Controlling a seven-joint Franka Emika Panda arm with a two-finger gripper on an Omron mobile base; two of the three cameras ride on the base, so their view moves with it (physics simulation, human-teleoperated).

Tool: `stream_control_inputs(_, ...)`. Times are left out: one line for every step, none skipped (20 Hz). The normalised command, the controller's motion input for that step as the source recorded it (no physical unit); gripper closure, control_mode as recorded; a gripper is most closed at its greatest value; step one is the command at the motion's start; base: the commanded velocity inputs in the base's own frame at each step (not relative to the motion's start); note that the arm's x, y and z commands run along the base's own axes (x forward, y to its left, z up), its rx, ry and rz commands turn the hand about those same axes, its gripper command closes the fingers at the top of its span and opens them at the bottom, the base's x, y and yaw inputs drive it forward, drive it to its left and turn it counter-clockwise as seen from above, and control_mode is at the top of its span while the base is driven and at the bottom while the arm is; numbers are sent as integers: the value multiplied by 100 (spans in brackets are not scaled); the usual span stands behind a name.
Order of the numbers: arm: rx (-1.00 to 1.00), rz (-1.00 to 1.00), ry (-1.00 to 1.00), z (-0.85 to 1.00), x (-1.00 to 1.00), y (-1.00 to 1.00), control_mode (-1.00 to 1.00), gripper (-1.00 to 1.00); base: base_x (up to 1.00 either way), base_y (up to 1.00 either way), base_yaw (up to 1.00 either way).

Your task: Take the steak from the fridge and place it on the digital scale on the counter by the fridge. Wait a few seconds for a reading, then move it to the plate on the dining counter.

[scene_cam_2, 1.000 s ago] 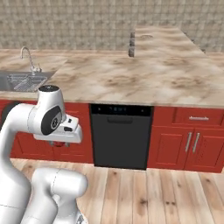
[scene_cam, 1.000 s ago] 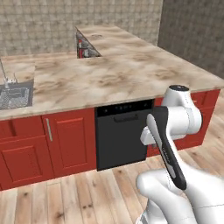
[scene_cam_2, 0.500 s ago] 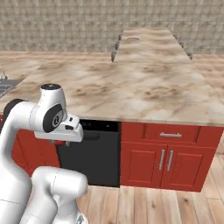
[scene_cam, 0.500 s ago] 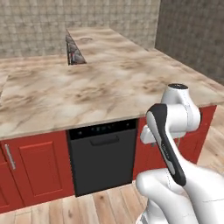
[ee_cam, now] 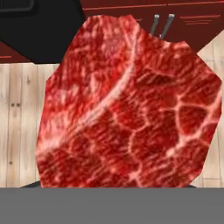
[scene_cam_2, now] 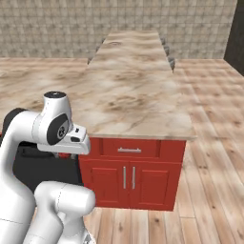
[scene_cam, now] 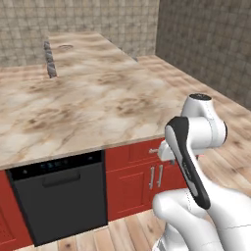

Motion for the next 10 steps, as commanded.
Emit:
stream_control_inputs(0,0,0,0,0,0,100,100,73,-100,-9)
stream_control_inputs(0,0,0,0,0,0,100,100,80,-100,-8)
stream_control_inputs(0,0,0,0,0,0,100,100,81,-100,-7)
stream_control_inputs(0,0,0,0,0,0,100,100,81,-100,-7)
stream_control_inputs(0,0,0,0,0,0,100,100,81,-100,-7)
stream_control_inputs(0,0,0,0,0,0,100,100,81,-100,-6)
stream_control_inputs(0,0,0,0,0,0,100,100,79,-100,-6)
stream_control_inputs(0,0,0,0,0,0,100,100,77,-100,-4)
stream_control_inputs(0,0,0,0,0,0,100,100,80,-100,0)
stream_control_inputs(0,0,0,0,0,0,100,100,79,-100,0)
